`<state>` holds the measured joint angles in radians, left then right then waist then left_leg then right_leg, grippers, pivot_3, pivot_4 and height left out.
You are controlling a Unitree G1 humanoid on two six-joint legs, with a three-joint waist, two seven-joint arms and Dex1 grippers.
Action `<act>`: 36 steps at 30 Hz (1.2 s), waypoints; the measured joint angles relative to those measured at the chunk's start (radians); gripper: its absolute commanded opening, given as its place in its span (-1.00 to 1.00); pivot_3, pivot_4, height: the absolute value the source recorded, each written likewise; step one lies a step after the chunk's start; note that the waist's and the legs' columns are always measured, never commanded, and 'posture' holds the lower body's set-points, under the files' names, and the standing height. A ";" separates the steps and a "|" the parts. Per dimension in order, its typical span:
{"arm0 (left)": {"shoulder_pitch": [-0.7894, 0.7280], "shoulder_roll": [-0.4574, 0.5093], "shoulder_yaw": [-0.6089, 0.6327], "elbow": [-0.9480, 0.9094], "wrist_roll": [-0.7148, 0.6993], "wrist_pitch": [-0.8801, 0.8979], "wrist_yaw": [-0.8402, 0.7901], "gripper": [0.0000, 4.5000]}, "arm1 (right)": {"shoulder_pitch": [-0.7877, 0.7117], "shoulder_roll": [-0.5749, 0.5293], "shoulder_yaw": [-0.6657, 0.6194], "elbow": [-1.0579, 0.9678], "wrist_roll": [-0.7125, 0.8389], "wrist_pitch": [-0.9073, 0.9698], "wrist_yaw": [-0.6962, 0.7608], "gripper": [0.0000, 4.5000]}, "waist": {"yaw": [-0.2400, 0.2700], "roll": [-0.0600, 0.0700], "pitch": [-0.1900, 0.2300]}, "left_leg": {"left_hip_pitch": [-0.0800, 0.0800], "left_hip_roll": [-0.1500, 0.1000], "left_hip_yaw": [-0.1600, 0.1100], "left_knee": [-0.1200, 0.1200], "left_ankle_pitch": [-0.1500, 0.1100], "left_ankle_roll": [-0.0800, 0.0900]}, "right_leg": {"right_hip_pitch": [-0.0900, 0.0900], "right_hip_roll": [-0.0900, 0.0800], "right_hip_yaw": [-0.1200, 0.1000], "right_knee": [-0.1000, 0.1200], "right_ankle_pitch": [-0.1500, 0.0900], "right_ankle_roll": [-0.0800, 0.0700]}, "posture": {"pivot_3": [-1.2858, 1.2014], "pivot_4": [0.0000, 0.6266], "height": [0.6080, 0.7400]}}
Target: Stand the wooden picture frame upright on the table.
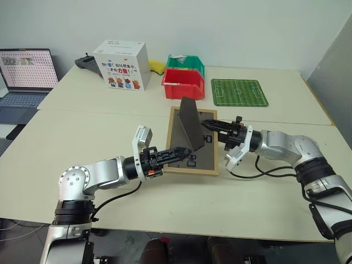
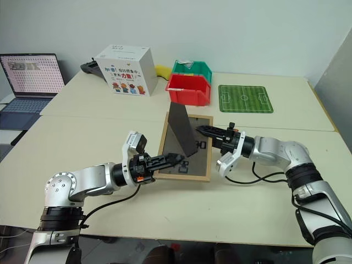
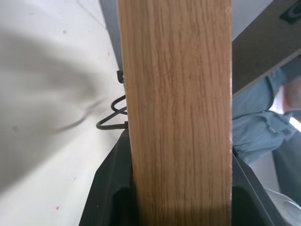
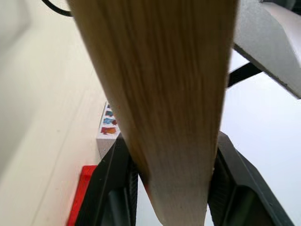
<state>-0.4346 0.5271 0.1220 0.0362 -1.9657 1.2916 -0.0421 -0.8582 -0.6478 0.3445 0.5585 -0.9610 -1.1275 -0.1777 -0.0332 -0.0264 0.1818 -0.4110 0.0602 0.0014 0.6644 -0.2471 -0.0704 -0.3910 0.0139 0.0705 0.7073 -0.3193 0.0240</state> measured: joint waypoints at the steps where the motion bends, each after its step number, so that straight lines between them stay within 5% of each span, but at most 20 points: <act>1: 0.000 0.005 -0.005 -0.003 -0.001 -0.010 -0.002 -0.14 | -0.001 -0.001 0.002 0.001 0.000 0.000 -0.001 -0.37 | 0.000 0.000 0.000 | 0.000 0.000 0.000 0.000 0.000 0.000 | 0.000 0.000 0.000 0.000 0.000 0.000 | 0.03 -0.52 1.00; 8: 0.024 0.066 -0.007 -0.039 0.028 -0.070 -0.006 0.51 | -0.003 -0.004 0.036 0.080 0.125 0.006 0.124 -0.43 | 0.000 0.000 0.000 | 0.002 0.000 0.000 0.000 0.000 0.000 | 0.001 0.000 0.000 0.000 0.000 0.000 | 0.03 -0.52 1.00; 14: 0.082 0.208 0.146 -0.060 0.071 -0.156 -0.019 0.99 | 0.043 0.031 0.070 0.070 0.609 0.140 0.515 -0.43 | -0.014 0.000 0.000 | 0.003 0.004 -0.001 -0.001 -0.001 0.001 | 0.003 0.000 0.000 -0.001 0.000 0.000 | 0.03 -0.52 1.00; 19: 0.222 0.318 0.250 -0.307 0.311 -0.211 -0.125 1.00 | 0.108 0.142 0.061 -0.016 1.022 0.558 0.883 -0.43 | -0.016 0.000 0.000 | 0.003 0.003 -0.002 -0.002 -0.001 0.001 | 0.004 -0.001 -0.001 -0.001 0.000 0.000 | 0.03 -0.52 1.00; 24: 0.363 0.395 0.155 -0.553 0.847 -0.464 -0.290 1.00 | 0.091 0.266 -0.013 -0.028 1.319 1.107 1.147 -0.43 | -0.007 0.002 0.001 | 0.003 0.001 0.000 -0.003 -0.001 0.001 | 0.003 0.001 -0.001 -0.002 0.000 -0.001 | 0.03 -0.52 1.00; 30: 0.433 0.353 0.121 -0.577 1.101 -0.633 -0.397 1.00 | 0.019 0.288 -0.054 0.037 1.416 1.464 1.341 -0.43 | 0.002 0.003 0.002 | 0.002 0.001 0.002 -0.003 -0.004 0.007 | 0.002 0.002 -0.001 -0.004 0.000 -0.001 | 0.03 -0.52 1.00; 35: 0.481 0.327 0.099 -0.572 1.202 -0.684 -0.471 1.00 | -0.002 0.318 -0.074 0.174 1.373 1.459 1.424 -0.43 | 0.001 0.003 0.002 | 0.002 0.001 0.003 -0.004 -0.005 0.008 | 0.001 0.003 -0.001 -0.005 0.000 -0.001 | 0.03 -0.52 1.00; 36: 0.480 0.321 0.099 -0.572 1.208 -0.688 -0.479 1.00 | -0.006 0.325 -0.082 0.186 1.367 1.458 1.430 -0.28 | 0.001 0.003 0.002 | 0.002 0.001 0.003 -0.003 -0.005 0.008 | 0.002 0.002 -0.001 -0.005 0.000 -0.001 | 0.03 -0.52 1.00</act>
<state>0.0454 0.8480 0.2211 -0.5357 -0.7574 0.6034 -0.5211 -0.8643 -0.3227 0.2625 0.7448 0.4062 0.3309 1.2524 -0.0324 -0.0238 0.1835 -0.4091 0.0608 0.0043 0.6609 -0.2521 -0.0620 -0.3893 0.0164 0.0695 0.7021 -0.3196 0.0229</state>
